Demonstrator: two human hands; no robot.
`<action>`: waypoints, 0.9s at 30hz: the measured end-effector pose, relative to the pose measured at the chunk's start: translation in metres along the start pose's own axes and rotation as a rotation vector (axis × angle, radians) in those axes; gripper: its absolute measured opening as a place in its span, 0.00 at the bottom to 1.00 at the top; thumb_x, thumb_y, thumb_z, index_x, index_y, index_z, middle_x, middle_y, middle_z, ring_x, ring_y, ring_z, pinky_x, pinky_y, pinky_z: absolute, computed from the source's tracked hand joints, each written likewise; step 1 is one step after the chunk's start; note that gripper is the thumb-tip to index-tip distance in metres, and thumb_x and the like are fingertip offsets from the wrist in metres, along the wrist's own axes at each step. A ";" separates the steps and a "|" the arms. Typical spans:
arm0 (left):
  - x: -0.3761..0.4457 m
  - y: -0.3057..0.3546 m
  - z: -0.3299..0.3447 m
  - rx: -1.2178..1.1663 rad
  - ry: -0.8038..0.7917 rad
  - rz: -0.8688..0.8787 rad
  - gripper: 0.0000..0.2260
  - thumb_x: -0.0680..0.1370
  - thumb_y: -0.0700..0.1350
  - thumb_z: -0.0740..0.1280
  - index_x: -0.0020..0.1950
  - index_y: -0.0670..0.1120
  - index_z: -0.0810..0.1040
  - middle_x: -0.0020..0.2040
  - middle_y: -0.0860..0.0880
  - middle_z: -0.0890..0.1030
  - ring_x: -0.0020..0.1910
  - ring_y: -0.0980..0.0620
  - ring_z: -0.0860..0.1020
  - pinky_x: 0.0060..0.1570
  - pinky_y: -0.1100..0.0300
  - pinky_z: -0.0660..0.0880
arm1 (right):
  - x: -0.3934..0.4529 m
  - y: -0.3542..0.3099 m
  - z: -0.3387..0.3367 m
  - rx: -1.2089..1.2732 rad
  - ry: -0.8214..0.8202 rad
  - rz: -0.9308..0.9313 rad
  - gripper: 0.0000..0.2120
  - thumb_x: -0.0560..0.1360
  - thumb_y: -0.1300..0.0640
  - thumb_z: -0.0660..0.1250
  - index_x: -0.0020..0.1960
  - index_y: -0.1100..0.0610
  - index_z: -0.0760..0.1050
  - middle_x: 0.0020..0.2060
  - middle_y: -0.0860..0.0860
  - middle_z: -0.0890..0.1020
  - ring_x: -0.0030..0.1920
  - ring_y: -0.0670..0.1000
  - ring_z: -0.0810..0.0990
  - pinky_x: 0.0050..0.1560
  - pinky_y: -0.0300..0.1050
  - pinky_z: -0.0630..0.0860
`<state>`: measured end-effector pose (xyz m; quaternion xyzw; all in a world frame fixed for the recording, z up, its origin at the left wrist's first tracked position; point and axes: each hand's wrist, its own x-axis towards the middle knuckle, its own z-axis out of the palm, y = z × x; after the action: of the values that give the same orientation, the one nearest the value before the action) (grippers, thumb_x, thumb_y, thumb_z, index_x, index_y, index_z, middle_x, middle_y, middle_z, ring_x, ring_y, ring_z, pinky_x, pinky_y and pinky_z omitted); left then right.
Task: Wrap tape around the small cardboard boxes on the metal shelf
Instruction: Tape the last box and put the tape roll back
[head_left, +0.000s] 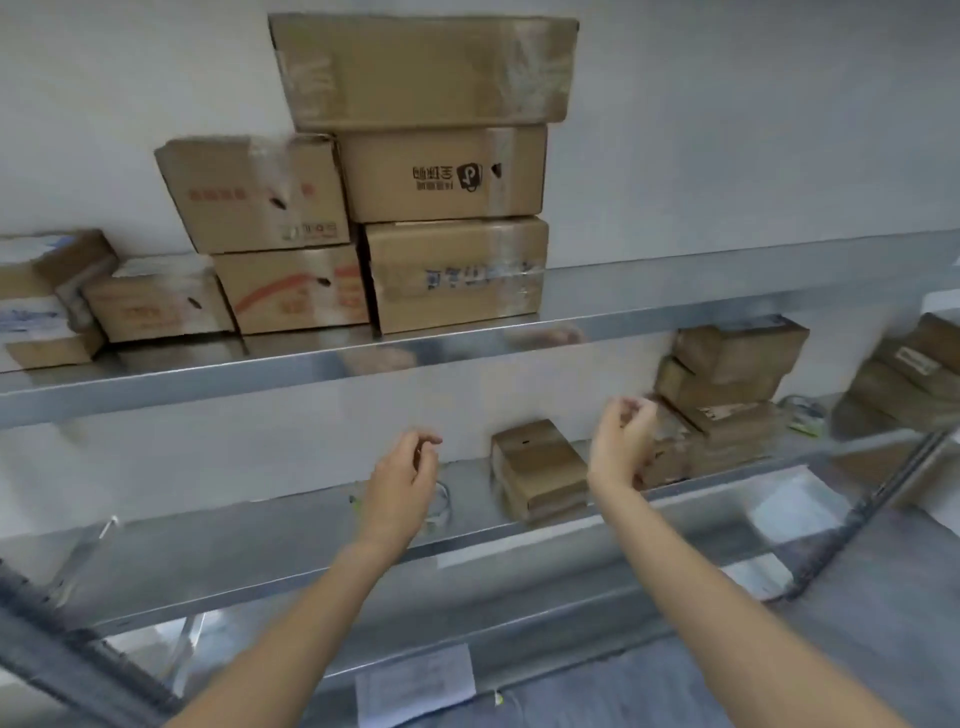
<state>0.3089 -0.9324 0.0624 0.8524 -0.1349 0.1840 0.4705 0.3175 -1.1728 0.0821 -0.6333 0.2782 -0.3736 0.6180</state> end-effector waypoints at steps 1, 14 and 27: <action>0.000 -0.013 0.006 -0.004 -0.030 -0.053 0.07 0.82 0.42 0.60 0.53 0.52 0.76 0.43 0.53 0.79 0.39 0.54 0.75 0.41 0.57 0.71 | -0.002 0.025 -0.002 -0.051 0.017 0.077 0.08 0.79 0.58 0.59 0.57 0.60 0.69 0.54 0.57 0.74 0.46 0.52 0.73 0.43 0.39 0.66; 0.115 -0.110 0.173 -0.027 -0.504 -0.464 0.22 0.85 0.51 0.52 0.78 0.44 0.60 0.79 0.46 0.60 0.78 0.49 0.57 0.75 0.57 0.52 | -0.005 0.180 0.052 -0.042 0.016 0.659 0.35 0.78 0.40 0.60 0.79 0.53 0.54 0.76 0.52 0.61 0.74 0.55 0.63 0.71 0.51 0.60; 0.111 -0.129 0.210 -0.059 -0.524 -0.557 0.08 0.83 0.43 0.57 0.54 0.43 0.75 0.48 0.49 0.76 0.50 0.48 0.74 0.45 0.59 0.65 | 0.022 0.198 0.042 -0.111 -0.071 0.628 0.29 0.82 0.42 0.53 0.79 0.50 0.50 0.77 0.49 0.59 0.75 0.53 0.60 0.75 0.52 0.57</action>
<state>0.4995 -1.0506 -0.0893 0.8606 -0.0191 -0.1791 0.4764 0.3857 -1.1831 -0.1090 -0.5617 0.4583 -0.1266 0.6771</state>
